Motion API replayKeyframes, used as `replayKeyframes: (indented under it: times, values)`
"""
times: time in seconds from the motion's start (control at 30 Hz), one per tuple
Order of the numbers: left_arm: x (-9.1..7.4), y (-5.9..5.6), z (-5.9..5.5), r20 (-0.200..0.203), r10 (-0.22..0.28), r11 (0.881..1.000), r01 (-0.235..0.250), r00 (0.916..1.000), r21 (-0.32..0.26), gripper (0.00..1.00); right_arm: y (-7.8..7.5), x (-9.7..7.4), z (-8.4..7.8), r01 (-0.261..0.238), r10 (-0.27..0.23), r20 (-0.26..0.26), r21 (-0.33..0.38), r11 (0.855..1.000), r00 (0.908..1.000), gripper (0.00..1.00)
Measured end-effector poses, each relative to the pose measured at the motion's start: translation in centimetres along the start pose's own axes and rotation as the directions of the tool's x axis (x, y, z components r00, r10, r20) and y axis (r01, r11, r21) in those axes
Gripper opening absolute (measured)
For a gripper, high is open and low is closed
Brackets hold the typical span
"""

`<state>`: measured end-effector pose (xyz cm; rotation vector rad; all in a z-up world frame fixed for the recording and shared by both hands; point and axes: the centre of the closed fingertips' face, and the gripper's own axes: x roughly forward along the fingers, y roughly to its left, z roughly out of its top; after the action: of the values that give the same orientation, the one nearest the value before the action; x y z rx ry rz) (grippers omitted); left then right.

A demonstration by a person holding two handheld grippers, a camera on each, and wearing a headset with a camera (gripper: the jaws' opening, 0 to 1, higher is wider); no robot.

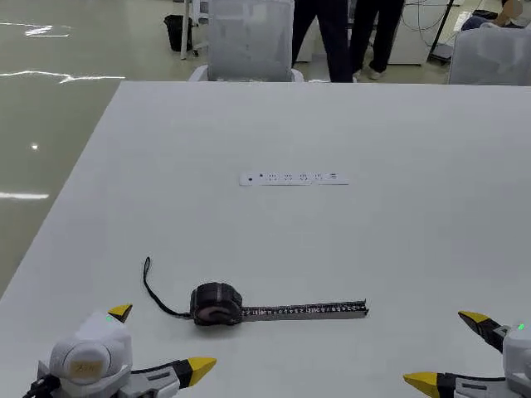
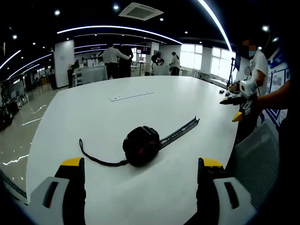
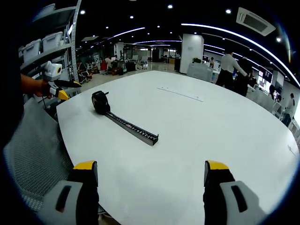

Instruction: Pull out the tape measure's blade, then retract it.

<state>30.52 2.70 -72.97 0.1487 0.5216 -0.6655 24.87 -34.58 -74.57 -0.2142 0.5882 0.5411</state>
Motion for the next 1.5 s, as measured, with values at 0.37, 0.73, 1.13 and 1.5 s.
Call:
replayKeyframes:
  times: [0.37,0.73,1.13,1.5]
  values:
    - [1.1,-1.0,-0.1,-0.006,0.03,1.0,-0.03,0.9995,0.009,0.99,0.2,1.8,3.1,-0.169,0.161,-0.063,-0.156,0.973,0.9849,0.91]
    - [1.8,-2.5,1.0,0.04,0.063,0.998,-0.063,0.9972,-0.004,0.99,0.3,3.6,4.0,-0.346,0.28,-0.239,-0.311,0.885,0.9299,0.83]
    - [3.0,-1.3,-0.2,0.002,0.09,0.994,-0.089,0.996,-0.068,0.99,0.1,6.3,4.6,-0.488,0.325,-0.41,-0.399,0.776,0.8523,0.72]
    - [4.4,-1.7,0.3,0.013,0.081,0.995,-0.08,0.9966,-0.064,0.99,-0.4,9.2,2.8,-0.605,0.312,-0.577,-0.426,0.673,0.7544,0.66]
